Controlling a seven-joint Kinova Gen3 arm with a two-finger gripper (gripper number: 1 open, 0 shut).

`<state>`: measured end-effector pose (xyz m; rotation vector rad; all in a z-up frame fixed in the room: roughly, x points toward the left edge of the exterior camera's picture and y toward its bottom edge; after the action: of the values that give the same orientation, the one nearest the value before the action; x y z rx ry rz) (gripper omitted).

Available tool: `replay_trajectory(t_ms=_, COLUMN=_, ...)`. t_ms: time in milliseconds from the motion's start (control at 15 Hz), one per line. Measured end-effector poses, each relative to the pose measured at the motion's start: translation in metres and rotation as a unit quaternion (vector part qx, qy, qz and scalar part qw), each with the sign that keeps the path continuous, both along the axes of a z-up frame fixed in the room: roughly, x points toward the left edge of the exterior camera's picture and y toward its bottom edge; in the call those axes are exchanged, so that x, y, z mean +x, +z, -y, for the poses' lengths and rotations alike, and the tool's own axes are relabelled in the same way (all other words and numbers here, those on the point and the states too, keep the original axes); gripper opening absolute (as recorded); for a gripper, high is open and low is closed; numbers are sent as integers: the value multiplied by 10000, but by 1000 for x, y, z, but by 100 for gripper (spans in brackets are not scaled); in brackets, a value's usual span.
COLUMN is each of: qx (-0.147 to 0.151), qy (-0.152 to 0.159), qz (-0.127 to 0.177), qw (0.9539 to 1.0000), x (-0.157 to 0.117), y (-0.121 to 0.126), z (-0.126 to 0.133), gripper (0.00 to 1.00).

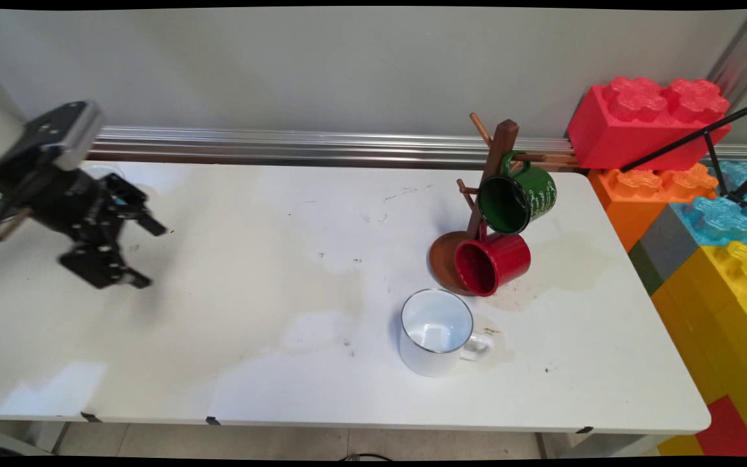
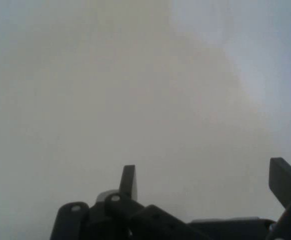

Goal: Pick up the green mug from the rack

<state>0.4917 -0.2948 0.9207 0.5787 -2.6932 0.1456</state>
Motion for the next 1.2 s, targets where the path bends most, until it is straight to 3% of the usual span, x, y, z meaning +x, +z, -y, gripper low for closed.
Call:
replay_trajectory(t_ms=400, qx=-371, qy=421, qz=-679, qw=9961, x=-77, y=3, z=10, gripper=100)
replay_trajectory(t_ms=533, qx=-570, qy=614, qz=-944, qw=9920, x=-116, y=6, z=12, gripper=100)
replay_trajectory(t_ms=800, qx=-754, qy=859, qz=-1261, qw=9854, x=-163, y=11, z=17, gripper=100)
replay_trajectory(t_ms=1200, qx=-943, qy=977, qz=-1704, qw=9760, x=-210, y=23, z=30, gripper=100)
